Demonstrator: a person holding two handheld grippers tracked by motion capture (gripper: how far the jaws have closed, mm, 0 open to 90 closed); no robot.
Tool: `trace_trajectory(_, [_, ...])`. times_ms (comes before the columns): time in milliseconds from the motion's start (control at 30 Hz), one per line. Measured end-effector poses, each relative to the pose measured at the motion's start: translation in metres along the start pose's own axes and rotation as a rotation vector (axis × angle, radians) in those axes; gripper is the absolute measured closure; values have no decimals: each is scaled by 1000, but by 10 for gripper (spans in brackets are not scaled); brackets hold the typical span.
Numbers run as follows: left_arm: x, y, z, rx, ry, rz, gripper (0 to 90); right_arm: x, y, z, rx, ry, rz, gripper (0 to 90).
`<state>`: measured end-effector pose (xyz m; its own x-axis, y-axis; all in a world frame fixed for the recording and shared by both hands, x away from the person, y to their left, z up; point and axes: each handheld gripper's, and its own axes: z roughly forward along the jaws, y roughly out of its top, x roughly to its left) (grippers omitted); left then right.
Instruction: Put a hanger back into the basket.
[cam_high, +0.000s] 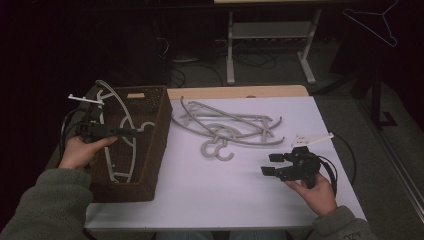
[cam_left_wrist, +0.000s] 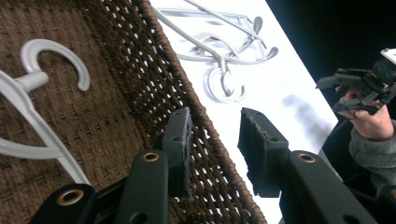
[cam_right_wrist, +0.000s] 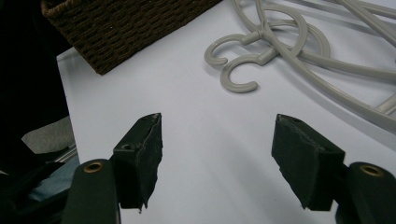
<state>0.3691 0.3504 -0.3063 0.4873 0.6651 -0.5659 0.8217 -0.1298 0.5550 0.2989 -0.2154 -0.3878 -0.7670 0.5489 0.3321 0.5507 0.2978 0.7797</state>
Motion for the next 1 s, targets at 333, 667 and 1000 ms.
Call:
trace_trajectory(333, [-7, -2, 4, -2, -17, 24, 605, -10, 5, -5, 2, -30, 9, 323])
trace_trajectory(667, [-20, -7, 5, -9, -20, 57, 550, -21, 27, -4, 39, -67, -18, 316])
trace_trajectory(1000, [-38, -8, 15, -1, -37, 101, 506, -28, 49, -8, 44, -108, -42, 314])
